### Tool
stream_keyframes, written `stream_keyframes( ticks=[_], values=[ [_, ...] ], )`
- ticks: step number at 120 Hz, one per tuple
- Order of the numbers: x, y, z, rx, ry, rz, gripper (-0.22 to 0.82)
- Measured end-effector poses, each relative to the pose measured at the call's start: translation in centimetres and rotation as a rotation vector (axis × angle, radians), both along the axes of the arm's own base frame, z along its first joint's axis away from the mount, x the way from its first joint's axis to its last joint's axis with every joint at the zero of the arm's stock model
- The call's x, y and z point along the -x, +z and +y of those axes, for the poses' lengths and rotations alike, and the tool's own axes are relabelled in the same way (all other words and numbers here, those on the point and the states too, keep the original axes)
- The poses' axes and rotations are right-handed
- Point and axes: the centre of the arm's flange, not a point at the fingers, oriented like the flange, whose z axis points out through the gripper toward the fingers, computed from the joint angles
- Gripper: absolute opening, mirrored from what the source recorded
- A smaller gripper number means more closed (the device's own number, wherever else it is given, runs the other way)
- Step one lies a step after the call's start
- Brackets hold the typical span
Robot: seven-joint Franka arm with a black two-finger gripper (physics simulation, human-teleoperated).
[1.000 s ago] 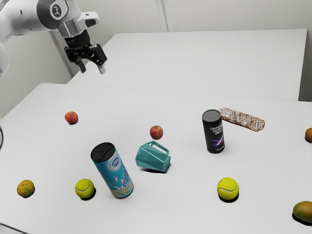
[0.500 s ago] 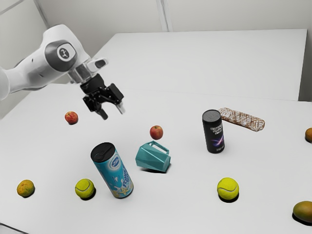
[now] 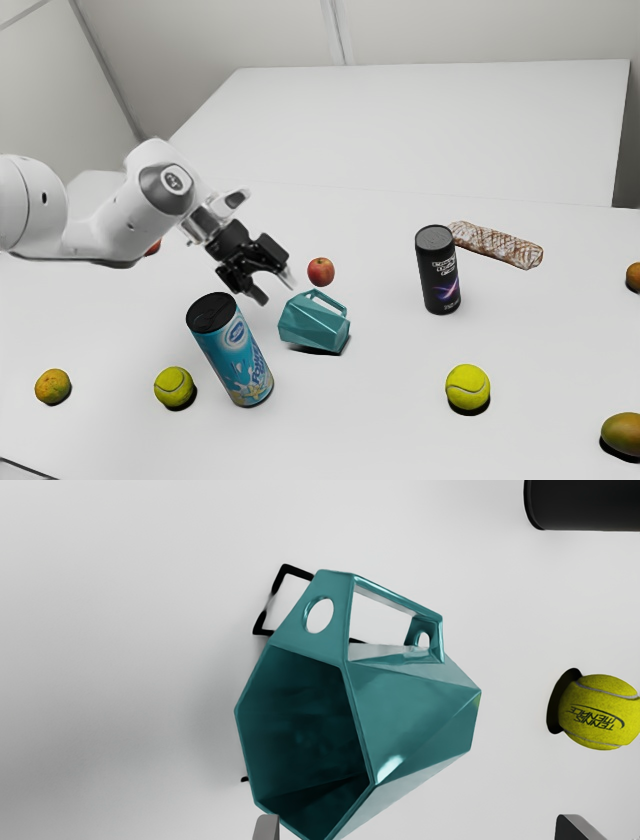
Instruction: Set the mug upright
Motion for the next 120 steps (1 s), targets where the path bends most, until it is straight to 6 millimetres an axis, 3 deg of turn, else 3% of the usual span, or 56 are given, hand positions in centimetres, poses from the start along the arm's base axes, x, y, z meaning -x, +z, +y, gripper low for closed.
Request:
stream_keyframes(
  ticks=[28,47,64,77,107,120],
  values=[
    [-0.8,-4.0,-2.0,0.094,0.002,-0.029,0.6],
    [-0.9,-4.8,-1.0,0.159,0.012,-0.06,0.59],
    [-0.7,-4.9,-1.1,0.196,-0.026,-0.079,0.22],
    [-0.5,-5.1,-1.3,0.218,-0.054,-0.087,0.03],
    [-0.4,-3.8,-2.5,0.263,-0.12,-0.137,-0.13],
    [-0.4,-1.7,-3.0,0.266,-0.152,-0.189,-0.15]
  ],
)
